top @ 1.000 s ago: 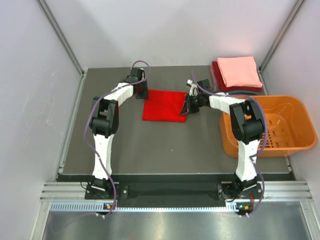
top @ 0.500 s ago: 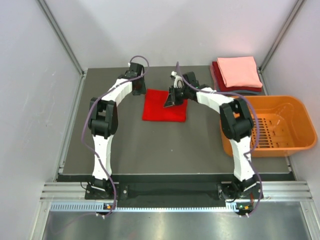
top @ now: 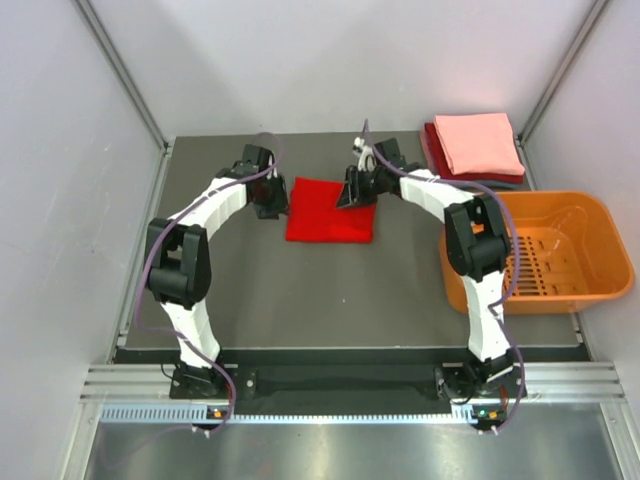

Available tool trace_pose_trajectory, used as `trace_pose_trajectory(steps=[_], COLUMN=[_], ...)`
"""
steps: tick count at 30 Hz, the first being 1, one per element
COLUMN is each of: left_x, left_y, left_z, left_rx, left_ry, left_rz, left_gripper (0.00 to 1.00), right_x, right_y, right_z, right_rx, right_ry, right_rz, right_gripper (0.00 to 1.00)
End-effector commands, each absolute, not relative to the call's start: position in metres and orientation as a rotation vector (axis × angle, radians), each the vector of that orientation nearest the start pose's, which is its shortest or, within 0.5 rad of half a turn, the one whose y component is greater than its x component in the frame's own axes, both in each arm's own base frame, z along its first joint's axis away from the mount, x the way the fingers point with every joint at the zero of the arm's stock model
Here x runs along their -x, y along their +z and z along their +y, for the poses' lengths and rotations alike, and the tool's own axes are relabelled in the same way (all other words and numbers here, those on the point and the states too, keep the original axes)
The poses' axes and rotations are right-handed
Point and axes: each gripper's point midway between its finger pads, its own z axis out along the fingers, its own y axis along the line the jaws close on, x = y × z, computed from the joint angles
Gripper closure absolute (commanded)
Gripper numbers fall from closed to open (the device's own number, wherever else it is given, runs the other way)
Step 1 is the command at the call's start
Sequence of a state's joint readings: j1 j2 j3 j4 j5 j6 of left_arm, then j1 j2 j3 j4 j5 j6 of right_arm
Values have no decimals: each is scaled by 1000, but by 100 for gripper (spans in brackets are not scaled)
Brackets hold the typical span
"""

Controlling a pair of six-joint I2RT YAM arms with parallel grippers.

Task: Fold and stack the t-shirts
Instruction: Fold the tshirt

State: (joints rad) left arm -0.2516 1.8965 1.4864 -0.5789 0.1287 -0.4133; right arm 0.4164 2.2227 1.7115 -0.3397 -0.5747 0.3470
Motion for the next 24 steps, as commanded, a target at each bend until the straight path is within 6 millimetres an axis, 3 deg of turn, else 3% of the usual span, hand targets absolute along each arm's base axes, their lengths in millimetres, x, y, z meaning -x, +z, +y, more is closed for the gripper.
trace_pose_trajectory(steps=[1, 4, 6, 11, 16, 21, 24], left_x=[-429, -424, -422, -419, -418, -417, -416], left_y=[88, 67, 57, 34, 20, 20, 26], left_z=[-164, -157, -151, -151, -145, -138, -137], left_rx=[147, 154, 168, 182, 200, 223, 234], left_ry=[-492, -436, -393, -382, -321, -266, -258], left_rz=[2577, 2631, 2652, 2701, 2741, 2750, 2743], left_gripper=[54, 55, 55, 59, 81, 85, 81], right_x=[-470, -477, -484, -494, -503, -511, -517], right_y=[135, 128, 121, 106, 75, 58, 52], right_z=[284, 259, 240, 219, 205, 222, 233], right_rx=[282, 195, 133, 53, -72, -69, -39], right_ry=[887, 744, 647, 519, 426, 532, 606], right_rz=[2336, 2361, 2390, 2426, 2504, 2513, 2492], right_gripper=[59, 48, 35, 30, 29, 29, 29])
